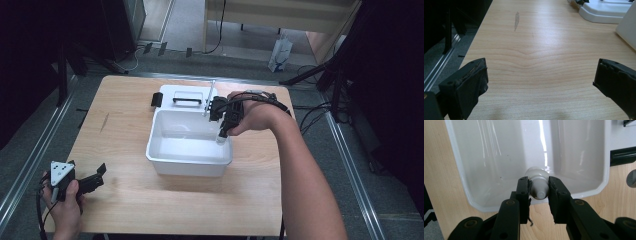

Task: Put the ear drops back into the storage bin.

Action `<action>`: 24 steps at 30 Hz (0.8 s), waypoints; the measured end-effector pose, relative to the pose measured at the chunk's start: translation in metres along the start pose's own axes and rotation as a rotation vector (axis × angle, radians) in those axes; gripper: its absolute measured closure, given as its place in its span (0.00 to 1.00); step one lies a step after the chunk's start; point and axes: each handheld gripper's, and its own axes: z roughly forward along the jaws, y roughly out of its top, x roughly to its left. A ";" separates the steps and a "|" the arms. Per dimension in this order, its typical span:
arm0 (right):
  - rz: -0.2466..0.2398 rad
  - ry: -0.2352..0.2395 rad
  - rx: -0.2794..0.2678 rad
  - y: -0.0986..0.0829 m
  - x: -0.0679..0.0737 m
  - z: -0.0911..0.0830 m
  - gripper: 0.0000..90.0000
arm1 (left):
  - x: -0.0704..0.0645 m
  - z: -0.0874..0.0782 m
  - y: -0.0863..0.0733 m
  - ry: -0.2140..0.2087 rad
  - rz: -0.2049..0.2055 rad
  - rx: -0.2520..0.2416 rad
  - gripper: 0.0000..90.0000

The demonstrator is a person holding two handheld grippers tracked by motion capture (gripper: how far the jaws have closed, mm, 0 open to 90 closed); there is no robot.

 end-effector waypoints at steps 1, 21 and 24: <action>0.003 0.001 0.005 0.000 0.000 0.001 0.80 | 0.000 0.000 0.000 0.000 0.001 0.000 0.00; -0.041 -0.004 0.032 0.005 -0.002 0.041 0.80 | 0.000 0.000 0.000 -0.002 -0.002 -0.002 0.00; -0.036 -0.003 0.053 0.004 -0.002 0.048 0.80 | 0.000 0.000 0.000 -0.002 -0.003 -0.001 0.00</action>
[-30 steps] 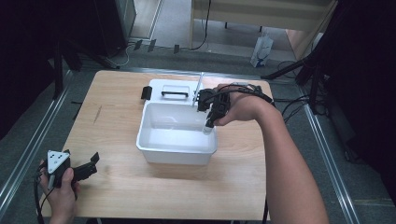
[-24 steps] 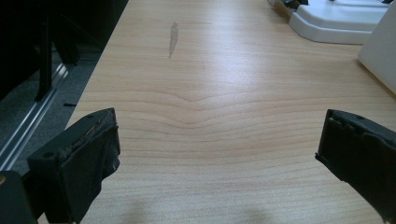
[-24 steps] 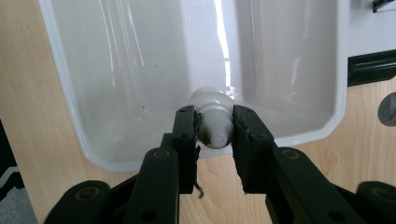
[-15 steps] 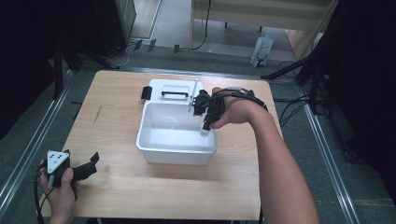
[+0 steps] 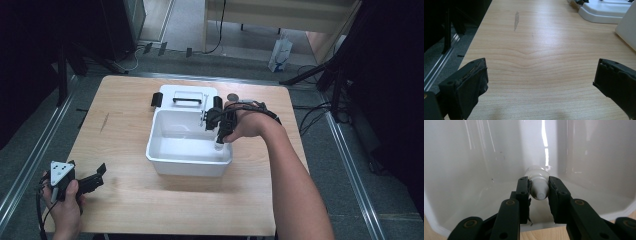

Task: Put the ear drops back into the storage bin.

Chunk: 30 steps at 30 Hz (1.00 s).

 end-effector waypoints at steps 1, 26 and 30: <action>0.003 -0.001 0.000 0.000 0.000 0.001 0.80 | 0.000 0.000 0.000 0.000 0.000 0.000 0.00; 0.000 -0.002 0.034 -0.005 0.000 0.031 0.80 | 0.000 0.000 0.000 -0.002 0.004 0.003 0.00; 0.015 0.003 0.045 -0.004 -0.002 0.034 0.80 | 0.000 0.000 0.000 -0.004 -0.002 0.004 0.00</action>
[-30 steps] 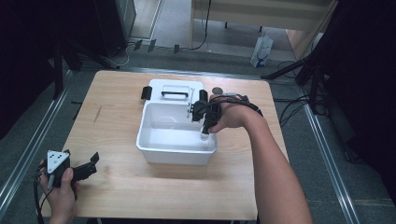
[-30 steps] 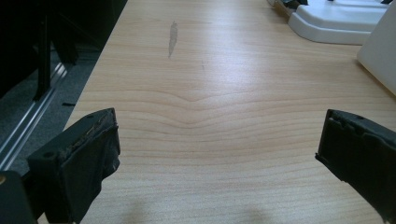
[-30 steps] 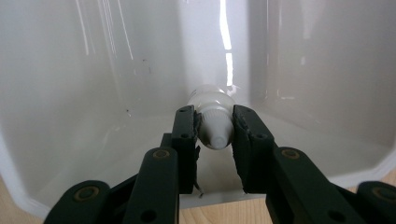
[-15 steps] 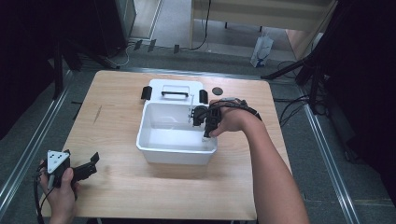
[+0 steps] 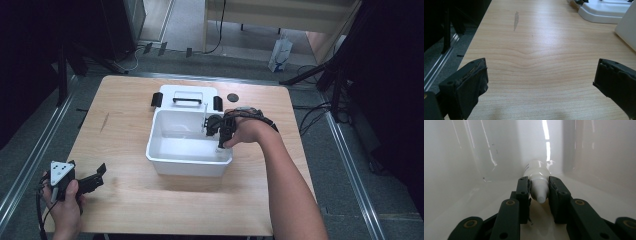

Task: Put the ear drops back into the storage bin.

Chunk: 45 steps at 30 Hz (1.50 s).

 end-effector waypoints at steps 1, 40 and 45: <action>-0.003 -0.002 0.003 0.001 0.000 0.001 0.80 | 0.000 0.000 0.000 0.000 0.001 0.000 0.00; 0.122 -0.061 -0.141 -0.005 0.001 -0.037 0.02 | -0.001 0.001 0.000 -0.007 0.014 0.004 0.00; 0.133 -0.063 -0.153 -0.014 0.002 -0.050 0.00 | -0.001 0.001 0.000 -0.005 0.016 0.003 0.00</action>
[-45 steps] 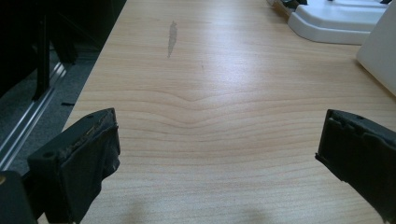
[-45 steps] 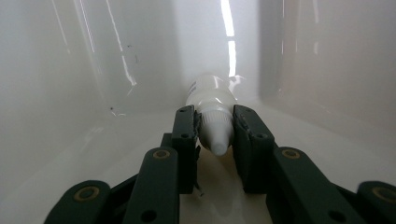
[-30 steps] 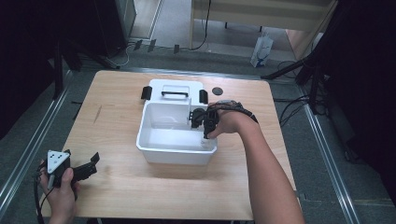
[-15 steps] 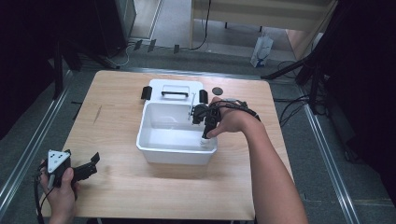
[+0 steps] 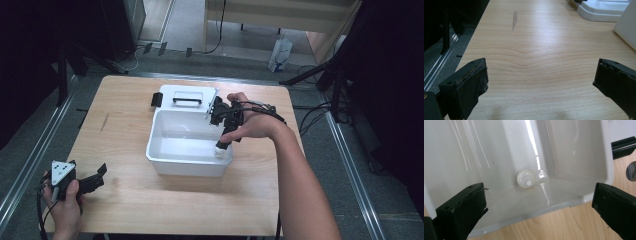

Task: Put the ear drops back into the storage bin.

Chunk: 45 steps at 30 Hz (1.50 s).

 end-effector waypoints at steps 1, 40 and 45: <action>0.001 -0.003 -0.005 -0.001 0.000 -0.002 0.00 | 0.000 0.000 0.000 -0.001 -0.001 0.000 0.00; 0.083 -0.080 -0.007 -0.096 0.006 -0.013 0.00 | -0.001 0.000 0.000 0.005 0.014 0.007 0.00; 0.096 -0.082 -0.009 -0.106 0.009 -0.009 0.00 | -0.002 0.000 0.000 0.007 0.015 0.005 0.00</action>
